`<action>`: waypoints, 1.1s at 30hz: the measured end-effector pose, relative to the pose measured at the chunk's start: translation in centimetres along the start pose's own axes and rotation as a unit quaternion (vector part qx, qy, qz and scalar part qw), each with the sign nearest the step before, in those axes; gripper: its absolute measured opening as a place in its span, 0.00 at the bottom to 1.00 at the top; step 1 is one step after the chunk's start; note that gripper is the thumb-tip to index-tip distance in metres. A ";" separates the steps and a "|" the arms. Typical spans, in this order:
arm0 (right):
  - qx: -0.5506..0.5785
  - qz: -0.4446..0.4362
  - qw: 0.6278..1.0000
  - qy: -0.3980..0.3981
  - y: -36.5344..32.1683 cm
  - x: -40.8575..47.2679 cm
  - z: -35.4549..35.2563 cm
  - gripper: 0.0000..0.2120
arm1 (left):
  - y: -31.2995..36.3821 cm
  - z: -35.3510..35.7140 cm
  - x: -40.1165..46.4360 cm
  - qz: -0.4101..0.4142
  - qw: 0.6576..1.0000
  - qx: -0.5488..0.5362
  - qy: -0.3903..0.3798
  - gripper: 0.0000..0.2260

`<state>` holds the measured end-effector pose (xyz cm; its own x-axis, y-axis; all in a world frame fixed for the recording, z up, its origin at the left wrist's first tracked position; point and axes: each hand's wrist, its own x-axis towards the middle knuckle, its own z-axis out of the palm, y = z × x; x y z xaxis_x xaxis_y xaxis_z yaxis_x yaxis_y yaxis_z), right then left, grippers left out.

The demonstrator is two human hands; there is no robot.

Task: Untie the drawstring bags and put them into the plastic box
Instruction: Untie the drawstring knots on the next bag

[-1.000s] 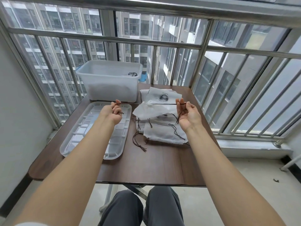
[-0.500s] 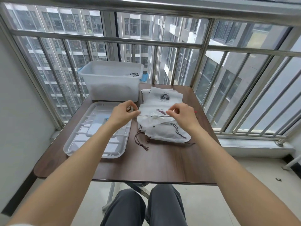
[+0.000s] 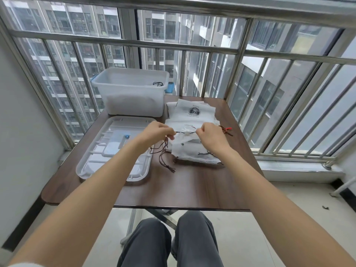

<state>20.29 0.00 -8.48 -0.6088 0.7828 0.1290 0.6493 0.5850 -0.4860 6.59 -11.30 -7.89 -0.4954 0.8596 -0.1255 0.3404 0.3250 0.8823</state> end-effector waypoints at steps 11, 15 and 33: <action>0.712 0.174 0.644 -0.217 0.0 -2.5 -0.9 0.06 | -1.1 1.4 -1.1 -0.035 0.889 -0.440 -0.123 0.07; 0.738 0.154 0.616 -0.229 -0.4 -3.3 -0.7 0.06 | -0.9 1.8 -1.4 -0.021 0.895 -0.429 -0.120 0.11; 0.231 -0.066 0.969 -0.061 -0.7 -3.3 -0.6 0.04 | -0.1 2.0 -1.6 0.048 0.959 -0.275 -0.057 0.08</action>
<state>22.19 -2.87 -8.04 -0.7396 0.6609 0.1271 0.3066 0.4990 -0.8105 8.93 -11.97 -8.65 -0.3808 0.9231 -0.0531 -0.1078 0.0127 0.9941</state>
